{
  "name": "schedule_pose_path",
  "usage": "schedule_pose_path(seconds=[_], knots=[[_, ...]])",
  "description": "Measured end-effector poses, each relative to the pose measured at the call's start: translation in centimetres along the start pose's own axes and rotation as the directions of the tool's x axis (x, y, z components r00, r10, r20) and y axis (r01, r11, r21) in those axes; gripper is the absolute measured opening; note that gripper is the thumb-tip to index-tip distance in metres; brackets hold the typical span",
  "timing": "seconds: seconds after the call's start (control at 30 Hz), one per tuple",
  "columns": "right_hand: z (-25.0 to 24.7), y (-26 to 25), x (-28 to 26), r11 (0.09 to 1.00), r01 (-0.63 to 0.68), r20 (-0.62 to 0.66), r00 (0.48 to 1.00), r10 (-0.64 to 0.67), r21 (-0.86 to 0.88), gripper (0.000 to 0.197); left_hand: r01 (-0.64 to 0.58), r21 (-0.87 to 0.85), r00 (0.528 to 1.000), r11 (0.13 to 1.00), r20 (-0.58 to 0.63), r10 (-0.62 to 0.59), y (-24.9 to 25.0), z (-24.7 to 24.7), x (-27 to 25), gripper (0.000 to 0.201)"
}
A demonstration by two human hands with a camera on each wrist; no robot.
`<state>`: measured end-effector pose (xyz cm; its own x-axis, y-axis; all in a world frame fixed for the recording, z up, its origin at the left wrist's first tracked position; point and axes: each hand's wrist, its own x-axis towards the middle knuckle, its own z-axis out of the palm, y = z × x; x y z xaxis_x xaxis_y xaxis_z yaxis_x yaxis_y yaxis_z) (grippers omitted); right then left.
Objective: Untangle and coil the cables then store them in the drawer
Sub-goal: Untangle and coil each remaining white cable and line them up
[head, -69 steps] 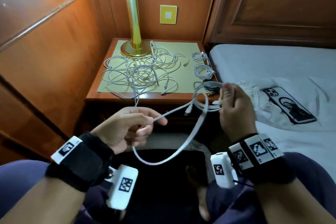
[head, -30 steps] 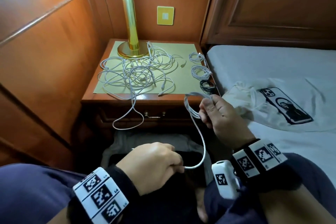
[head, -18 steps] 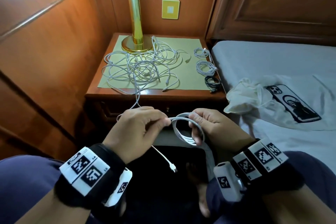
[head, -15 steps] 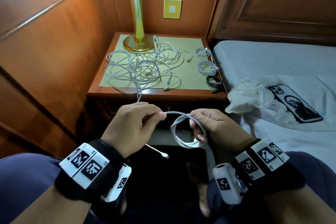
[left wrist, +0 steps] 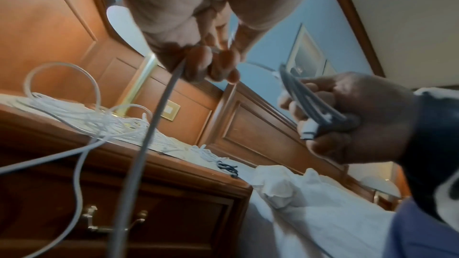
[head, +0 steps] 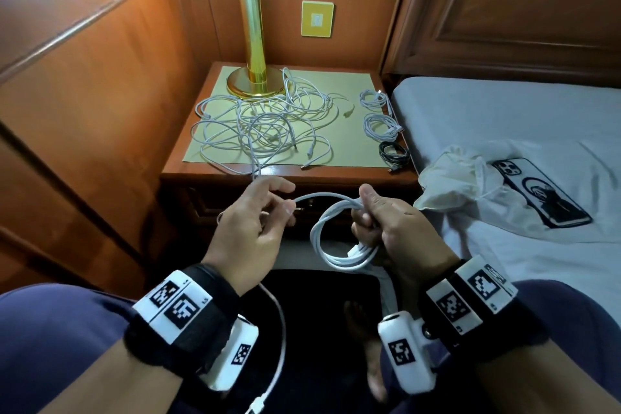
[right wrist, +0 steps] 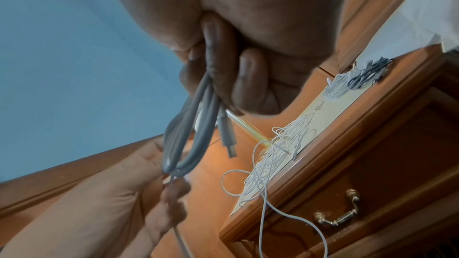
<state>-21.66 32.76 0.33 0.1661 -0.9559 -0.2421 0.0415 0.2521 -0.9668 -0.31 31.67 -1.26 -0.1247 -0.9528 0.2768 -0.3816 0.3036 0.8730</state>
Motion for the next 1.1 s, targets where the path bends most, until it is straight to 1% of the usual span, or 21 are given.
schedule_pose_path(seconds=[0.07,0.13,0.17,0.23,0.3,0.33,0.37,0.4,0.47,0.5,0.53,0.6,0.67,0.7,0.73,0.8,0.9,0.97,1.0,1.03,1.1], knots=[[0.1,-0.1,-0.1,0.999,-0.016,-0.016,1.0,0.017,0.052,0.05,-0.061,-0.022,0.998,0.998,-0.021,0.061,0.4,0.8,-0.4,0.016],[0.2,-0.2,-0.2,0.997,-0.028,-0.009,1.0,0.028,0.077,0.05,-0.118,0.026,0.992,0.993,-0.044,0.119,0.6,1.3,-0.5,0.018],[0.3,-0.3,-0.3,0.996,-0.033,0.0,0.999,0.033,0.084,0.051,-0.127,0.051,0.99,0.991,-0.052,0.129,0.5,1.4,-0.4,0.018],[0.4,-0.5,-0.6,0.995,-0.033,0.024,0.999,0.031,0.091,0.049,-0.107,0.069,0.992,0.992,-0.054,0.111,0.1,1.4,-0.3,0.017],[0.7,-0.5,-0.7,0.996,0.003,0.037,0.999,-0.006,0.089,0.045,-0.066,0.048,0.997,0.997,-0.033,0.067,0.1,1.3,-0.4,0.019],[0.8,-0.5,-0.7,0.996,0.027,0.035,0.999,-0.03,0.082,0.043,-0.028,0.0,1.0,1.0,-0.006,0.028,0.3,1.3,-0.5,0.019],[1.0,-0.4,-0.7,0.996,0.05,0.028,0.998,-0.052,0.07,0.043,0.033,-0.093,0.999,0.995,0.029,-0.03,0.5,1.3,-0.5,0.017],[1.0,-0.4,-0.6,0.996,0.07,0.018,0.997,-0.071,0.057,0.045,0.105,-0.231,0.993,0.967,0.07,-0.092,0.9,1.4,-0.6,0.015],[1.1,-0.4,-0.4,0.996,0.088,-0.001,0.996,-0.088,0.032,0.046,0.237,-0.486,0.971,0.841,0.142,-0.192,1.4,1.6,-0.7,0.022],[1.1,-0.3,-0.3,0.995,0.092,-0.007,0.996,-0.092,0.022,0.046,0.268,-0.56,0.963,0.784,0.163,-0.213,1.6,1.7,-0.8,0.026],[1.1,0.0,-0.1,0.995,0.096,-0.013,0.995,-0.096,0.009,0.046,0.281,-0.599,0.96,0.75,0.175,-0.22,1.6,1.8,-0.8,0.026],[1.2,0.6,0.2,0.991,0.121,-0.021,0.992,-0.122,-0.051,0.049,0.279,-0.608,0.96,0.743,0.184,-0.21,1.7,2.2,-1.0,0.024],[1.2,1.1,0.5,0.97,0.179,-0.031,0.982,-0.186,-0.163,0.051,0.279,-0.587,0.96,0.76,0.186,-0.209,1.4,2.5,-1.1,0.031],[1.3,1.3,0.5,0.949,0.21,-0.033,0.974,-0.224,-0.237,0.051,0.284,-0.594,0.959,0.752,0.183,-0.218,1.4,2.5,-1.1,0.034],[1.4,1.3,0.5,0.923,0.233,-0.035,0.966,-0.256,-0.308,0.051,0.294,-0.617,0.956,0.73,0.18,-0.233,1.4,2.6,-1.0,0.034],[1.5,1.3,0.6,0.873,0.255,-0.049,0.952,-0.302,-0.415,0.051,0.34,-0.681,0.939,0.648,0.215,-0.267,1.6,2.6,-0.9,0.029],[1.4,0.9,0.7,0.804,0.277,-0.076,0.926,-0.369,-0.526,0.048,0.435,-0.743,0.9,0.509,0.346,-0.264,2.0,2.6,-0.7,0.024],[1.3,0.6,0.7,0.764,0.287,-0.092,0.907,-0.41,-0.578,0.043,0.466,-0.745,0.885,0.477,0.384,-0.265,2.2,2.5,-0.6,0.03],[1.3,0.6,0.7,0.746,0.294,-0.101,0.896,-0.433,-0.598,0.041,0.459,-0.733,0.889,0.502,0.378,-0.261,2.2,2.5,-0.5,0.031],[1.3,0.6,0.8,0.729,0.3,-0.11,0.883,-0.456,-0.615,0.04,0.433,-0.696,0.901,0.572,0.353,-0.253,2.0,2.5,-0.5,0.029],[1.2,0.9,0.8,0.692,0.311,-0.122,0.858,-0.5,-0.652,0.039,0.334,-0.508,0.937,0.794,0.269,-0.222,1.6,2.8,-0.5,0.031]])
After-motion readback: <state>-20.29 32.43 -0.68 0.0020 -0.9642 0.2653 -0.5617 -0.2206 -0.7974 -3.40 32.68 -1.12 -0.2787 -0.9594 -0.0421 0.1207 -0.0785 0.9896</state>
